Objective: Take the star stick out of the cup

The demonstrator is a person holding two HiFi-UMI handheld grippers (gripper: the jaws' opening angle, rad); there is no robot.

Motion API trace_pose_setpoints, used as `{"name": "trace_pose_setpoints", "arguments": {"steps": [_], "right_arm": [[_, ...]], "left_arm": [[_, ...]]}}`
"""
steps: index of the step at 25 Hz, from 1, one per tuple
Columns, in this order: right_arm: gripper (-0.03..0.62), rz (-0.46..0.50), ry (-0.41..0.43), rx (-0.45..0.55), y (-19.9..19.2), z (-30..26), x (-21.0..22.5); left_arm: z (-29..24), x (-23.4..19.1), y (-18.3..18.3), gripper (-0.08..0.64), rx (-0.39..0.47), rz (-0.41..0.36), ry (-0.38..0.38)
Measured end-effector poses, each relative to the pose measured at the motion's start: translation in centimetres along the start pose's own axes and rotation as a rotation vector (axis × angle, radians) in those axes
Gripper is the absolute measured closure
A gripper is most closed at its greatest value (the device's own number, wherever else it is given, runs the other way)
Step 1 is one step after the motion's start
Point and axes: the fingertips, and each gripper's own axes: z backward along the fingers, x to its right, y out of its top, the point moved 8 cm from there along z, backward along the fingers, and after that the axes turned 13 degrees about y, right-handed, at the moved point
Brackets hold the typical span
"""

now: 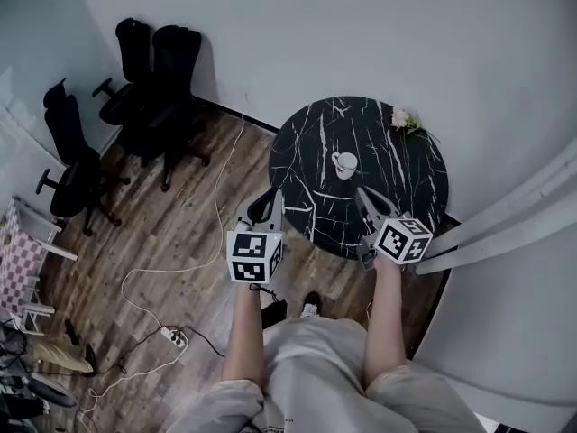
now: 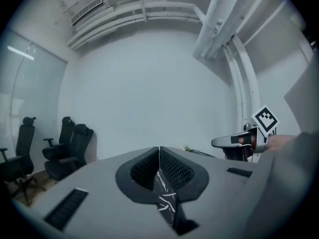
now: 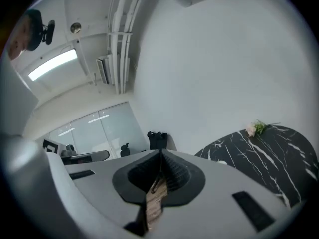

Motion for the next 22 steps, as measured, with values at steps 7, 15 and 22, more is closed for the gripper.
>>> {"name": "trace_pose_setpoints", "arguments": {"steps": [7, 15, 22], "right_arm": [[0.557, 0.139, -0.051, -0.003, 4.0, -3.0, 4.7], [0.555, 0.111, -0.054, -0.108, 1.3, -2.2, 9.8], [0.555, 0.058, -0.137, -0.077, 0.8, -2.0, 13.0]], "left_arm": [[-6.8, 1.0, 2.5, 0.535, -0.008, -0.031, -0.016], [-11.0, 1.8, 0.1, 0.535, -0.121, -0.047, -0.038], [-15.5, 2.8, -0.9, 0.535, -0.174, -0.084, -0.129]]}}
